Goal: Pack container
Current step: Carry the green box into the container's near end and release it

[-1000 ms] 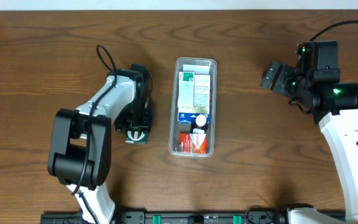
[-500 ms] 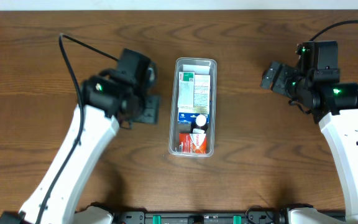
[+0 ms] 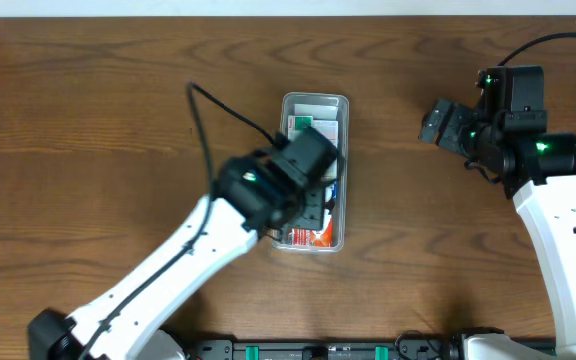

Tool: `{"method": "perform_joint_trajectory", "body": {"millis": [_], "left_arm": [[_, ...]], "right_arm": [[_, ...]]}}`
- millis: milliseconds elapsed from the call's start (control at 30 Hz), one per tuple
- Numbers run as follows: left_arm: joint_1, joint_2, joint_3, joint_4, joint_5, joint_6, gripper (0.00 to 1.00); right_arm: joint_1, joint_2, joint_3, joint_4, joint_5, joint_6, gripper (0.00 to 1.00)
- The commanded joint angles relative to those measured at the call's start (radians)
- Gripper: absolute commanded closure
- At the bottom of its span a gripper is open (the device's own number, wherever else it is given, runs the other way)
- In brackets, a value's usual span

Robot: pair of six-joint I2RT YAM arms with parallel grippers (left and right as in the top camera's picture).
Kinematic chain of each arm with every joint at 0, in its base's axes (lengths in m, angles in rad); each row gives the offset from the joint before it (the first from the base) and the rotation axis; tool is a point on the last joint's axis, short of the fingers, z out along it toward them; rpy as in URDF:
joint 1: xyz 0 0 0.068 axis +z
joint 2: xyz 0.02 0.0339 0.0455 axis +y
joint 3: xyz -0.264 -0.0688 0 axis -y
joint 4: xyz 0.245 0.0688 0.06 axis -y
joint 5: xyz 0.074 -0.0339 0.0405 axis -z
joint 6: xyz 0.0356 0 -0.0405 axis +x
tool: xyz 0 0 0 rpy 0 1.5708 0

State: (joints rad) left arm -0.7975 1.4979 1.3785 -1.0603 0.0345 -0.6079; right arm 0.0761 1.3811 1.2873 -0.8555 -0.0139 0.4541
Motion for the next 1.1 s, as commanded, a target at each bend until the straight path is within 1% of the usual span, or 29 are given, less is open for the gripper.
{"method": "perform_joint_trajectory", "body": {"millis": [0,167,267,400,467,533,567,600,633,700,767,933,1067], "left_arm": [[-0.052,0.047,-0.029,0.036,-0.046,-0.079,0.51],[-0.086,0.127,-0.033,0.091,-0.058,-0.094,0.51],[-0.086,0.176,-0.033,0.091,-0.081,-0.112,0.51],[-0.088,0.228,-0.033,0.090,-0.068,-0.132,0.49],[-0.090,0.231,-0.033,0.090,-0.063,-0.140,0.40],[-0.090,0.223,-0.030,0.091,-0.047,-0.146,0.37],[-0.089,0.214,-0.026,0.090,-0.041,-0.146,0.29],[-0.090,0.198,-0.018,0.083,-0.042,-0.146,0.14],[-0.089,0.187,-0.014,0.080,-0.043,-0.145,0.11],[-0.089,0.156,-0.003,0.076,-0.048,-0.130,0.02],[-0.087,0.106,0.007,0.072,-0.074,-0.111,0.02],[-0.072,-0.038,0.009,0.032,-0.172,-0.108,0.02],[-0.043,-0.185,0.009,-0.030,-0.318,-0.078,0.02]], "right_arm": [[-0.004,0.000,0.006,-0.002,0.006,-0.011,0.01],[-0.004,0.000,0.006,-0.002,0.006,-0.010,0.01],[-0.004,0.000,0.006,-0.002,0.006,-0.010,0.01],[-0.004,0.000,0.006,-0.002,0.006,-0.010,0.01],[-0.004,0.000,0.006,-0.002,0.006,-0.011,0.01],[-0.004,0.000,0.006,-0.002,0.006,-0.010,0.01],[-0.004,0.000,0.006,-0.002,0.006,-0.011,0.01],[-0.004,0.000,0.006,-0.002,0.006,-0.011,0.01],[-0.004,0.000,0.006,-0.002,0.006,-0.011,0.01],[-0.004,0.000,0.006,-0.002,0.006,-0.010,0.01],[-0.004,0.000,0.006,-0.002,0.006,-0.010,0.01],[-0.004,0.000,0.006,-0.002,0.006,-0.011,0.01],[-0.004,0.000,0.006,-0.002,0.006,-0.011,0.01]]}}
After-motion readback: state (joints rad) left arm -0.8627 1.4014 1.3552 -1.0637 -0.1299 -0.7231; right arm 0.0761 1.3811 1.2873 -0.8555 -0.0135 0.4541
